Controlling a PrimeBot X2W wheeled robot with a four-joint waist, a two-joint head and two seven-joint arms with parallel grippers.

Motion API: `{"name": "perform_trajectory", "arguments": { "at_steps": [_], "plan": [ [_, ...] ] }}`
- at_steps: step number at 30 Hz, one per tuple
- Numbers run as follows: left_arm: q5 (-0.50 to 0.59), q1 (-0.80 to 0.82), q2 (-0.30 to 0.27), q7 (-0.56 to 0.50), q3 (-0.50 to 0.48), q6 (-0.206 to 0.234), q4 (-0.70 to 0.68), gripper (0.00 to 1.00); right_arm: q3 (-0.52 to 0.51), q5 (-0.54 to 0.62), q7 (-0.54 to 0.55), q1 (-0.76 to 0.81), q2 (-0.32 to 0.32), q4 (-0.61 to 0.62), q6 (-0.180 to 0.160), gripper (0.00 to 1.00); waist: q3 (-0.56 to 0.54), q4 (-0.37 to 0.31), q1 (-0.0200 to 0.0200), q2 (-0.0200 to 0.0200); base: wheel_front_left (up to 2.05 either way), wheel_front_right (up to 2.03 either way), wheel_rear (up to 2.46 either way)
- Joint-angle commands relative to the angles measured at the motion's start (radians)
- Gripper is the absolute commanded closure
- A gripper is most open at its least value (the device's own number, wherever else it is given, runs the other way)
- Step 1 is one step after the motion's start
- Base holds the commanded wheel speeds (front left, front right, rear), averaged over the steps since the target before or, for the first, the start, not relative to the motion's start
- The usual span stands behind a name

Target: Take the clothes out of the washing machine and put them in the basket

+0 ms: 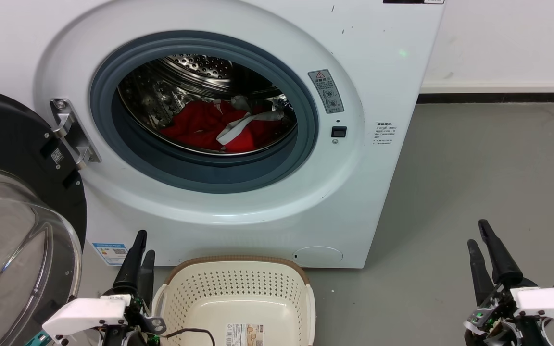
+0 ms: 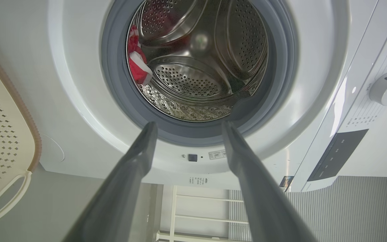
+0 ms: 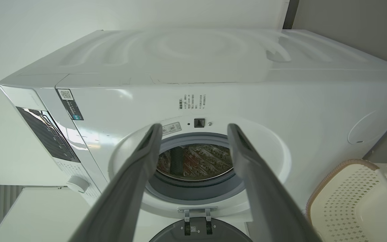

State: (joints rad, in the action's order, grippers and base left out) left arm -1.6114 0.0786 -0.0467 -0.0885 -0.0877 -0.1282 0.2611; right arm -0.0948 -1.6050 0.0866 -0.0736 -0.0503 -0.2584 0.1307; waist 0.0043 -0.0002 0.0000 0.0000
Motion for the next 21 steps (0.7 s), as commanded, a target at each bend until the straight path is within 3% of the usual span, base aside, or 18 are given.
{"name": "perform_trajectory", "arguments": {
  "at_steps": [1,10,21],
  "plan": [
    [0.013,0.022,-0.002,0.015,0.013,-0.001,-0.027,0.0,0.01,0.024,-0.014,-0.016,-0.001,0.025,0.0,0.0,0.001,0.0,0.0,0.0,0.0,0.0,0.0],
    [0.138,0.03,-0.003,0.058,0.018,-0.001,-0.061,0.0,0.01,0.177,-0.056,-0.012,-0.001,0.06,0.0,0.0,0.004,-0.001,0.0,0.0,0.0,0.0,0.0],
    [0.384,0.037,-0.011,0.104,0.048,-0.002,-0.116,0.0,0.018,0.472,-0.103,0.001,-0.001,0.113,0.0,0.0,0.008,-0.002,0.0,0.0,0.0,0.0,0.0]
  ]
}}
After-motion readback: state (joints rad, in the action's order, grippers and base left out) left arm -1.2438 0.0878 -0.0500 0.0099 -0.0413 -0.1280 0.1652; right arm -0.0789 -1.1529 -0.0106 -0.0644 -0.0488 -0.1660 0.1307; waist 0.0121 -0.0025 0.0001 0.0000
